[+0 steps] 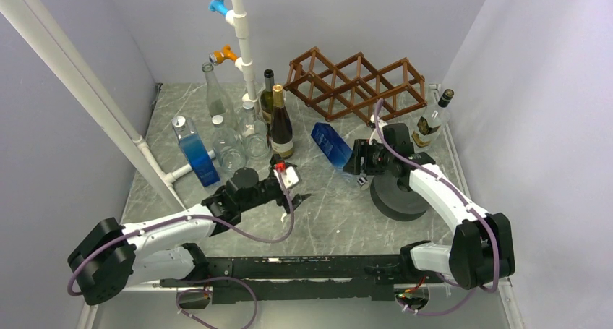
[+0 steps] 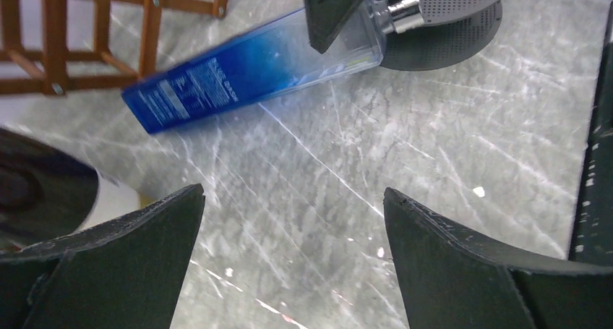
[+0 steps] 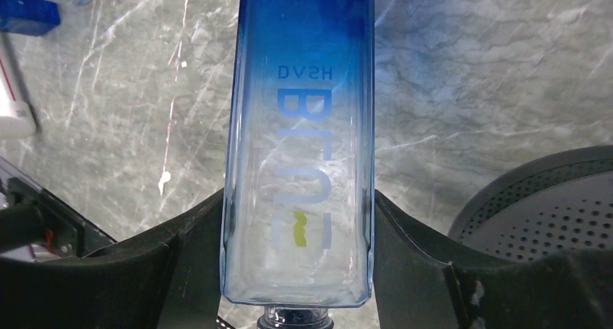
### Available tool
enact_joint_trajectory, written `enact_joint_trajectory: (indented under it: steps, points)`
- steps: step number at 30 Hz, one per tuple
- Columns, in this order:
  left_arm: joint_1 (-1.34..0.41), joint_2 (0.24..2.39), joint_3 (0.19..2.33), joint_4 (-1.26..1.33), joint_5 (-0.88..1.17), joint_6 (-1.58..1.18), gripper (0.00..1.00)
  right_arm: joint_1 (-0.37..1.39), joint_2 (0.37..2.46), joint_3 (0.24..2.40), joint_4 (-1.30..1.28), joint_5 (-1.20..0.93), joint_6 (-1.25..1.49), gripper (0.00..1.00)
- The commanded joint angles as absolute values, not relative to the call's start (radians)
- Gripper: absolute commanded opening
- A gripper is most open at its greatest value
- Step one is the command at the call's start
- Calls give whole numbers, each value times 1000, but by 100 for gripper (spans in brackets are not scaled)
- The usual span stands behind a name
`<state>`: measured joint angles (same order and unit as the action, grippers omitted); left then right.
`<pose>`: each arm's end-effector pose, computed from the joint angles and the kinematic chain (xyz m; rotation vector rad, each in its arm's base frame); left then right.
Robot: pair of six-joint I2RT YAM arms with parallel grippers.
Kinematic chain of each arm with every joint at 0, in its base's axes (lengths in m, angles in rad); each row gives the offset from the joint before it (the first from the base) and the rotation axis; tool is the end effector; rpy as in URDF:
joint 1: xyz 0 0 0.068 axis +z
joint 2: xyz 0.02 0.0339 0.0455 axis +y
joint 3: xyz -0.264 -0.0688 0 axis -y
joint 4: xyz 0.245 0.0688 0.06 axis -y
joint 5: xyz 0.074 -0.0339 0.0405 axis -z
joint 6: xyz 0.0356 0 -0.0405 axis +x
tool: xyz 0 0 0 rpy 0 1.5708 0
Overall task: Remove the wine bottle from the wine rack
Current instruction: Place the wine bottle at the center of the board.
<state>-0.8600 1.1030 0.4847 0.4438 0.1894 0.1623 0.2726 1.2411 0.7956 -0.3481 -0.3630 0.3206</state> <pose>0.1533 -0.1883 0.2371 0.9973 1.4873 -0.6713 0.2438 0.0813 0.2354 -0.1230 2.4108 0.7105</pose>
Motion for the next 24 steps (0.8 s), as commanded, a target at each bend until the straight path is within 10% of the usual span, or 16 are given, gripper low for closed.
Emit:
enact_joint_trajectory:
  steps: [1,24]
  points:
    - [-932,1114,478,587,104,456,100,270,1193,902,-377,-401,196,17]
    - [-986,1634,721,929,163,836,99,269,1229,1039,-561,-493,126,14]
